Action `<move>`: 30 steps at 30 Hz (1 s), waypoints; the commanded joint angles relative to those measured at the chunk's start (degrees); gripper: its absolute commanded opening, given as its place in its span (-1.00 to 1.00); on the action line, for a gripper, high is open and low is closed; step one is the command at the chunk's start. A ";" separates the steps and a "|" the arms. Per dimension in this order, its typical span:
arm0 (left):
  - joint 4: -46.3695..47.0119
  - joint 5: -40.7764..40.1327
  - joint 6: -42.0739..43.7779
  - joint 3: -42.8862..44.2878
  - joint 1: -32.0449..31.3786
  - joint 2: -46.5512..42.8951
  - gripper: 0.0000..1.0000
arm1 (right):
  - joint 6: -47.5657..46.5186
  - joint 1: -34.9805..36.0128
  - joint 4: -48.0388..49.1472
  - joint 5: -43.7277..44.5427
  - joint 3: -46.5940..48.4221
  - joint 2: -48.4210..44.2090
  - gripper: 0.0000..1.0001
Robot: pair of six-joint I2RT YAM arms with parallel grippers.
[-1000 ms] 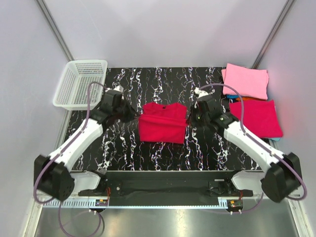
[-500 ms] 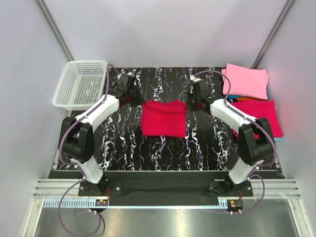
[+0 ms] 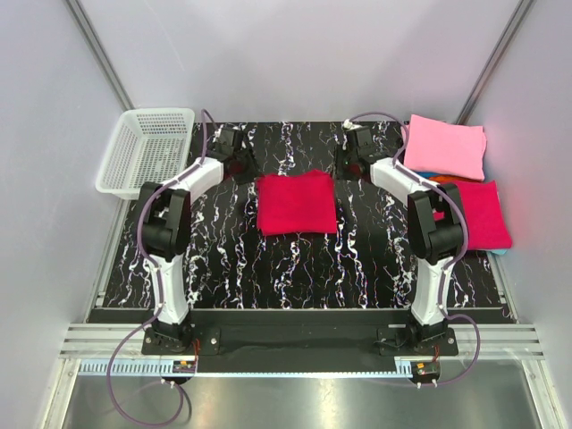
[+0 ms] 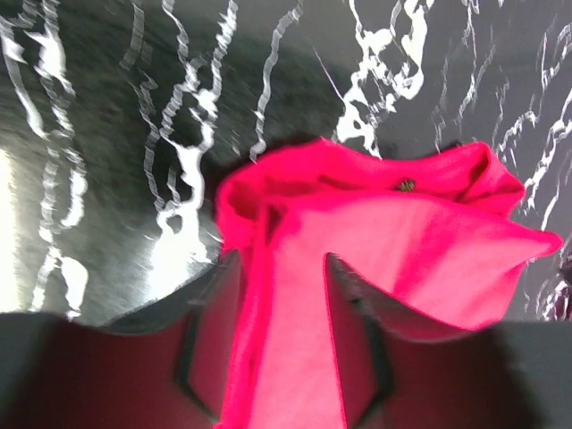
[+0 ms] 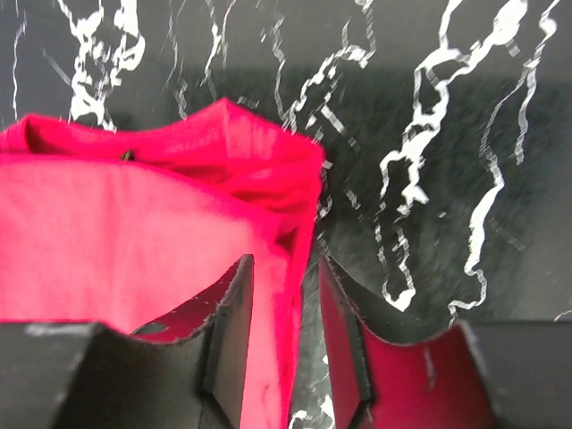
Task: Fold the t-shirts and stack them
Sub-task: Fold the tshirt
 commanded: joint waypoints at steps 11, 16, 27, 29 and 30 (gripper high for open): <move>11.54 4.71 1.75 -9.04 -0.68 -15.85 0.08 | 0.46 -1.80 2.81 -3.42 -2.44 -5.92 -0.21; 5.13 7.98 2.19 -6.50 -4.73 -15.15 0.08 | 1.69 -1.63 3.51 -11.58 -8.86 -10.32 -0.28; 0.89 7.01 -3.61 -10.53 -9.57 -10.23 0.02 | 4.15 0.66 4.30 -23.98 -12.91 -9.01 -0.40; 0.72 7.54 -3.97 -11.15 -9.74 -9.35 0.01 | 5.91 1.01 5.00 -26.62 -14.84 -7.95 -0.43; 0.46 6.93 -4.32 -11.93 -9.74 -9.26 0.00 | 6.35 1.18 6.57 -27.07 -15.98 -7.69 -0.44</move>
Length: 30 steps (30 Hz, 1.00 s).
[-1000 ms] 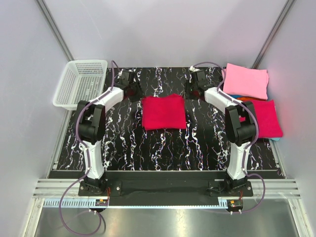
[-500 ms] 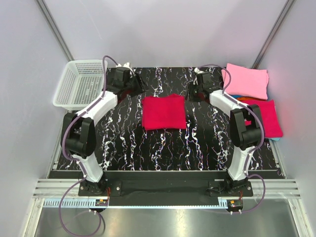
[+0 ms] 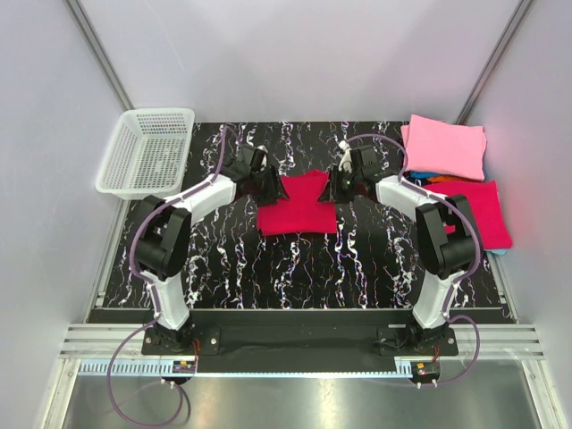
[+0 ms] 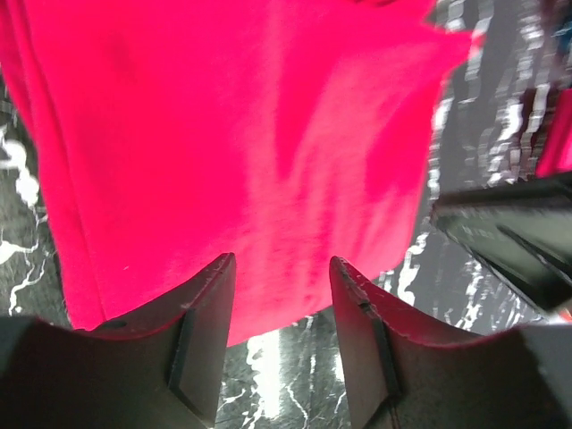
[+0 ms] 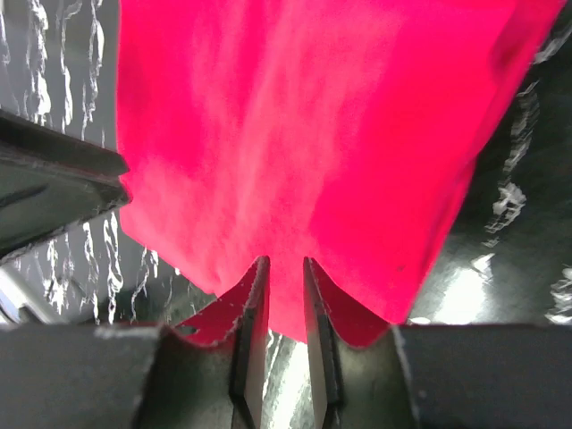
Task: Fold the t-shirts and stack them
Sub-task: Fold the tshirt
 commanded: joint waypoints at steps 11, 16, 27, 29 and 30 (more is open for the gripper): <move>-4.26 -4.42 -1.32 -5.61 -0.69 1.35 -0.02 | 5.85 1.34 9.35 -3.37 -15.25 1.78 -0.47; -10.83 -15.03 0.34 -3.67 -1.66 3.21 -0.03 | 5.58 1.43 6.72 2.41 -14.91 1.87 -0.48; -21.22 -32.63 3.07 1.60 -2.37 6.81 -0.03 | 4.26 1.34 -7.43 18.07 -9.19 2.93 -0.46; -21.93 -33.16 2.98 2.30 -2.45 7.16 -0.03 | 4.26 1.34 -8.31 19.13 -8.92 2.84 -0.46; -22.10 -32.99 3.07 2.48 -2.45 7.17 -0.03 | 3.92 1.34 -8.49 18.87 -8.84 2.66 -0.46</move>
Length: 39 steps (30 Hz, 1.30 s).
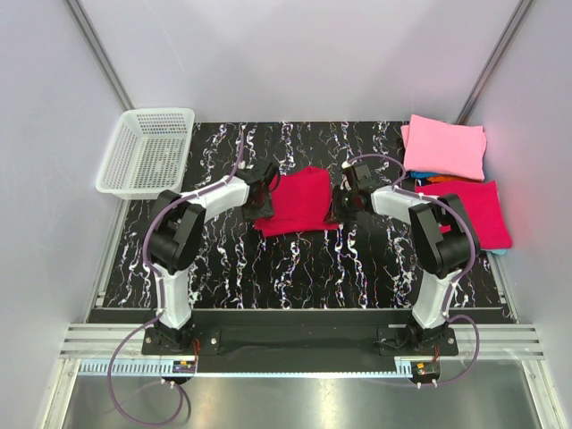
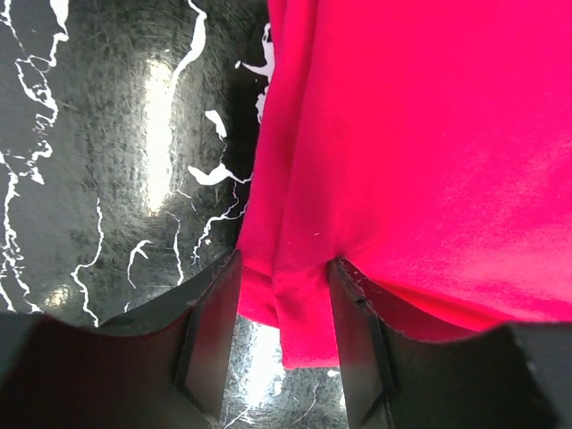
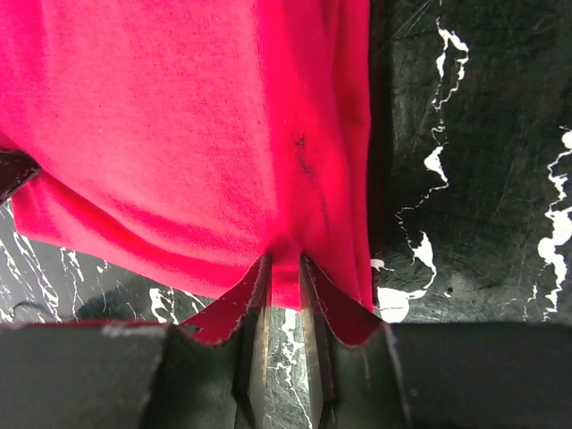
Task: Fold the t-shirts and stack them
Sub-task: Fold the tshirt
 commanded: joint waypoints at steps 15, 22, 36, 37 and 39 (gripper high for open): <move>-5.30 -5.33 4.70 -4.80 1.39 -17.25 0.04 | -4.53 -1.19 -6.24 8.74 -2.01 -16.39 0.14; -5.47 -2.51 4.09 -10.34 2.97 -27.35 0.04 | -6.56 -3.13 0.79 1.28 1.69 -8.92 0.61; -5.74 1.36 4.79 -17.11 6.23 -39.58 0.07 | 1.00 -8.58 19.43 -24.55 9.59 10.06 0.83; -5.91 1.36 4.79 -17.37 6.40 -39.84 0.08 | 1.35 -8.58 20.04 -25.96 10.03 11.99 0.79; -5.91 1.62 4.70 -17.55 6.75 -39.93 0.08 | 1.79 -8.49 20.04 -27.72 10.65 13.32 0.70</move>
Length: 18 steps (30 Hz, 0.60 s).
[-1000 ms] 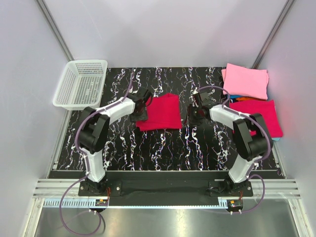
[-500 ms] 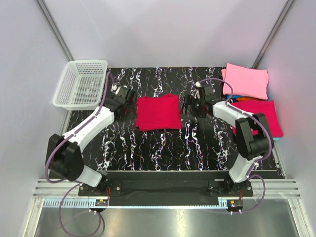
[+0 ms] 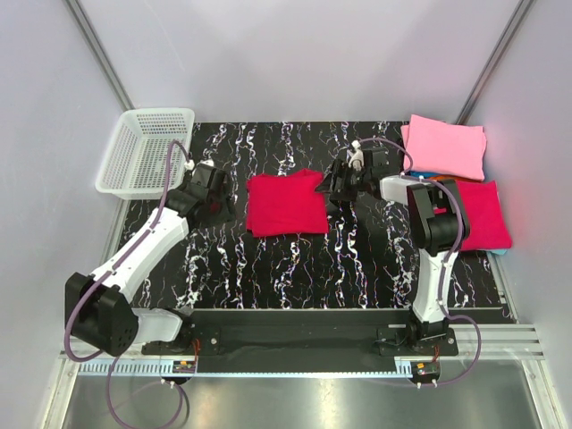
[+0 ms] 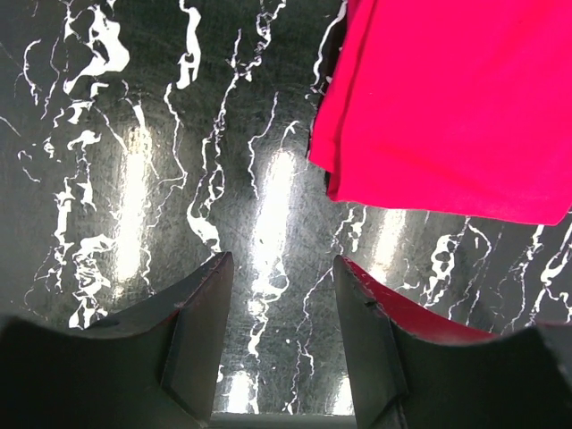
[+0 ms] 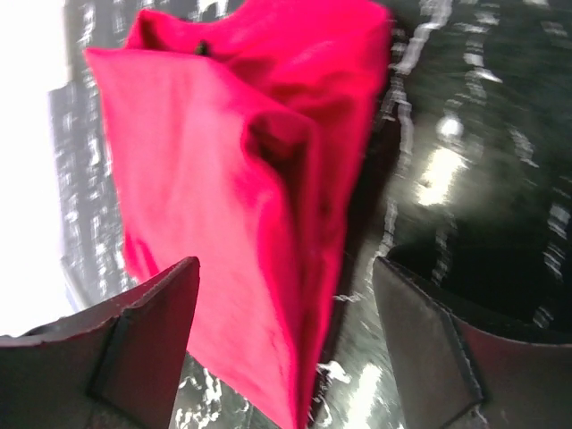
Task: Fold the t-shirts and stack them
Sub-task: Fold the tshirt
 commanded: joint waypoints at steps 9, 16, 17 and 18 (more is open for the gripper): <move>0.88 1.30 0.66 -0.76 1.12 -1.44 0.07 | 0.19 2.44 -0.99 -10.26 3.75 6.83 0.40; 0.71 1.12 0.83 -1.38 1.65 -2.58 0.08 | -3.50 6.58 -8.90 -9.65 8.32 10.35 0.24; 0.71 1.12 0.92 -1.55 1.73 -2.67 0.08 | -3.68 6.75 -9.26 -9.13 9.02 10.53 0.20; 0.62 1.21 1.01 -1.64 1.91 -3.11 0.08 | -3.76 7.02 -9.61 -8.95 9.29 10.70 0.14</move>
